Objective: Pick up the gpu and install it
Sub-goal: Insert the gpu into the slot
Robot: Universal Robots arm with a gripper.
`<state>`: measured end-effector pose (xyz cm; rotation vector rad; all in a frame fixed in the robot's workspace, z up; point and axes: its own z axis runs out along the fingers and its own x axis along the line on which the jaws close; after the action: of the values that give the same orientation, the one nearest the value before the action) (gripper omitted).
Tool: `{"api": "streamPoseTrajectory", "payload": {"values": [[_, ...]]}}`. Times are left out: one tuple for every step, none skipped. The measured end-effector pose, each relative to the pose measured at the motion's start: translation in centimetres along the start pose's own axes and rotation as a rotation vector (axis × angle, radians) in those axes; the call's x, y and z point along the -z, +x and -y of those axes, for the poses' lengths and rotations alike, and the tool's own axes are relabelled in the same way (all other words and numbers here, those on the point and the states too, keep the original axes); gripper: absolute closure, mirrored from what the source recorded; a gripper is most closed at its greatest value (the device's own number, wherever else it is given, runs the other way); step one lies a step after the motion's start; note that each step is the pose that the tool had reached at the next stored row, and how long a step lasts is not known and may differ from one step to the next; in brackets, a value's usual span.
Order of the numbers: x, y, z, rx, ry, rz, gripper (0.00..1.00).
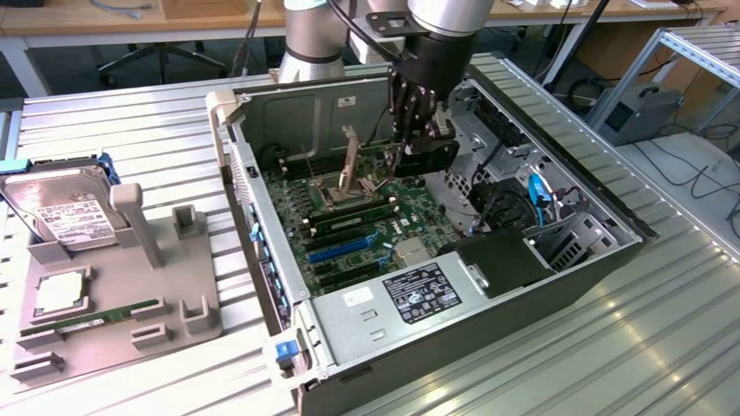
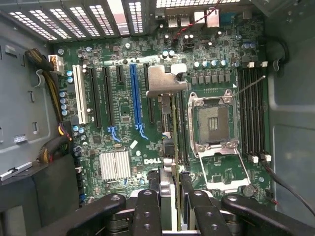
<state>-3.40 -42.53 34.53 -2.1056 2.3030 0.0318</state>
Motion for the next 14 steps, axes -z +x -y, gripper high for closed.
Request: {"api": "streamPoseTrajectory", "payload": {"values": [[0.00, 0.06, 0.00, 0.000, 0.0000, 0.0000, 0.73], [0.00, 0.12, 0.00, 0.000, 0.0000, 0.0000, 0.73], [0.00, 0.18, 0.01, 0.000, 0.0000, -0.0001, 0.73], [-0.01, 0.25, 0.01, 0.000, 0.0000, -0.0001, 0.73], [-0.01, 0.32, 0.01, 0.000, 0.0000, 0.0000, 0.73], [-0.01, 0.40, 0.02, 0.000, 0.0000, 0.0000, 0.73], [-0.02, 0.51, 0.02, 0.000, 0.0000, 0.0000, 0.73], [-0.02, 0.57, 0.02, 0.000, 0.0000, 0.0000, 0.73], [-0.02, 0.63, 0.02, 0.000, 0.0000, 0.0000, 0.73], [-0.02, 0.73, 0.03, 0.000, 0.0000, 0.0000, 0.73], [-0.02, 0.79, 0.03, 0.000, 0.0000, 0.0000, 0.73], [-0.02, 0.85, 0.03, 0.000, 0.0000, 0.0000, 0.73], [-0.02, 0.94, 0.04, 0.000, 0.0000, -0.0001, 0.73], [-0.03, 0.99, 0.04, 0.000, 0.0000, 0.0000, 0.73]]}}
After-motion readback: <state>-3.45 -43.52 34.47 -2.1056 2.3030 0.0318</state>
